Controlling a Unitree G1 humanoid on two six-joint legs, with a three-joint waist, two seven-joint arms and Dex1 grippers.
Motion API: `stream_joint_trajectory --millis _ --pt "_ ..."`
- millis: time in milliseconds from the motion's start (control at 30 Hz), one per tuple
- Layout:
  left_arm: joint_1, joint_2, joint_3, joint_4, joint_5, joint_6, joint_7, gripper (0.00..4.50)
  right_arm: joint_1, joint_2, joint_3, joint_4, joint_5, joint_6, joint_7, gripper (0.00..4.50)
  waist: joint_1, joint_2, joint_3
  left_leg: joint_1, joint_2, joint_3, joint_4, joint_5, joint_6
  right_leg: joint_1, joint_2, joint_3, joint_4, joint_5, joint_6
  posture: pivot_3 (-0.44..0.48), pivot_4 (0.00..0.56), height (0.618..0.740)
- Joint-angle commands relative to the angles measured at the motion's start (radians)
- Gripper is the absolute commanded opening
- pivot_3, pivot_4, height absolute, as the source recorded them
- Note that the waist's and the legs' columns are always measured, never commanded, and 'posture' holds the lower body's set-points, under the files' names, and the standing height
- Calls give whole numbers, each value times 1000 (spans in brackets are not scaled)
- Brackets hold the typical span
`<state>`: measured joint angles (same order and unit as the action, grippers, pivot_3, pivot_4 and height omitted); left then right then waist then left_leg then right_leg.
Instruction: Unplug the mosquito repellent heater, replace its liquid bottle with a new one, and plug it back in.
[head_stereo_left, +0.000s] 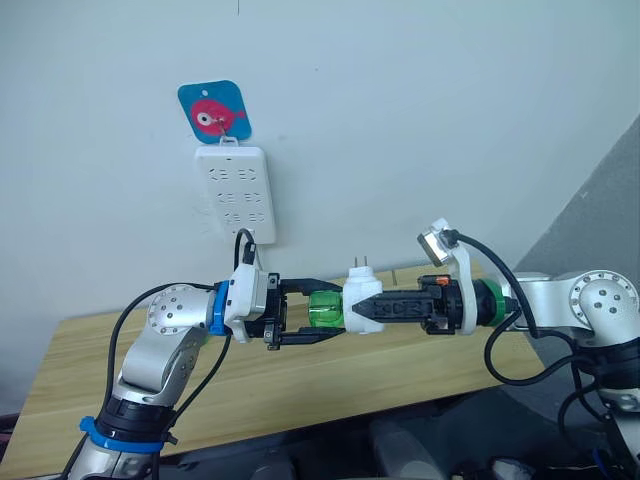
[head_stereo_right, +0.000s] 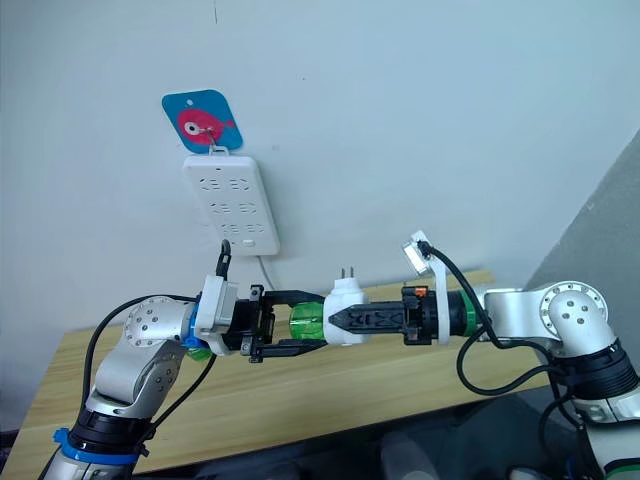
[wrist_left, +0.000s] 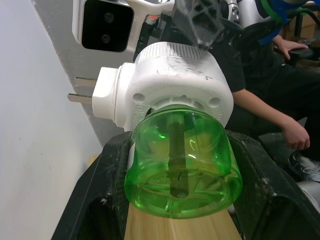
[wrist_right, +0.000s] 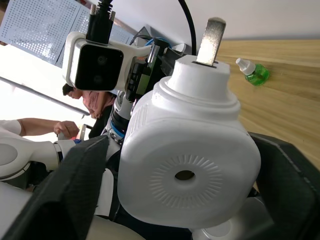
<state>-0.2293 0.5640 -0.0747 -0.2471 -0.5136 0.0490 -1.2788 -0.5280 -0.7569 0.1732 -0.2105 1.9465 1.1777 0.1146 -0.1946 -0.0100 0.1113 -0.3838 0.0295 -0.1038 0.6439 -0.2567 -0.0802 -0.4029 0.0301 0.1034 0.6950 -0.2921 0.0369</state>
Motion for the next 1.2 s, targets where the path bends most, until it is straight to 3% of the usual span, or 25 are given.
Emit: stream_joint_trajectory --millis 33,333,533,600,1100,1200 --pt "-12 -1 6 -22 -4 -22 2 2267 -25 12 -16 -12 26 4 16 3025 0 0 0 0 0 0 0 0 0 0 0 0 0 0 0 -194 84 736" --pt "-8 -15 14 -7 -29 -39 -11 2267 -27 22 -19 -8 26 13 22 3029 0 0 0 0 0 0 0 0 0 0 0 0 0 0 0 -192 85 736" --pt "-30 5 21 45 24 -93 -21 4187 -25 20 -21 -2 26 22 28 3029 0 0 0 0 0 0 0 0 0 0 0 0 0 0 0 -189 87 736" --pt "-41 11 32 67 43 -153 -33 4500 -24 18 -23 3 26 25 29 3029 0 0 0 0 0 0 0 0 0 0 0 0 0 0 0 -188 87 736" --pt "-25 11 37 110 95 -426 -23 4500 -18 22 -35 27 26 23 8 3029 0 0 0 -1 0 0 -1 0 0 0 0 0 -2 0 0 -195 85 736" --pt "-19 16 33 109 99 -437 -17 3872 -21 24 -38 34 26 22 1 3029 0 0 0 -1 0 0 -1 0 0 0 0 0 -2 0 0 -196 84 736"
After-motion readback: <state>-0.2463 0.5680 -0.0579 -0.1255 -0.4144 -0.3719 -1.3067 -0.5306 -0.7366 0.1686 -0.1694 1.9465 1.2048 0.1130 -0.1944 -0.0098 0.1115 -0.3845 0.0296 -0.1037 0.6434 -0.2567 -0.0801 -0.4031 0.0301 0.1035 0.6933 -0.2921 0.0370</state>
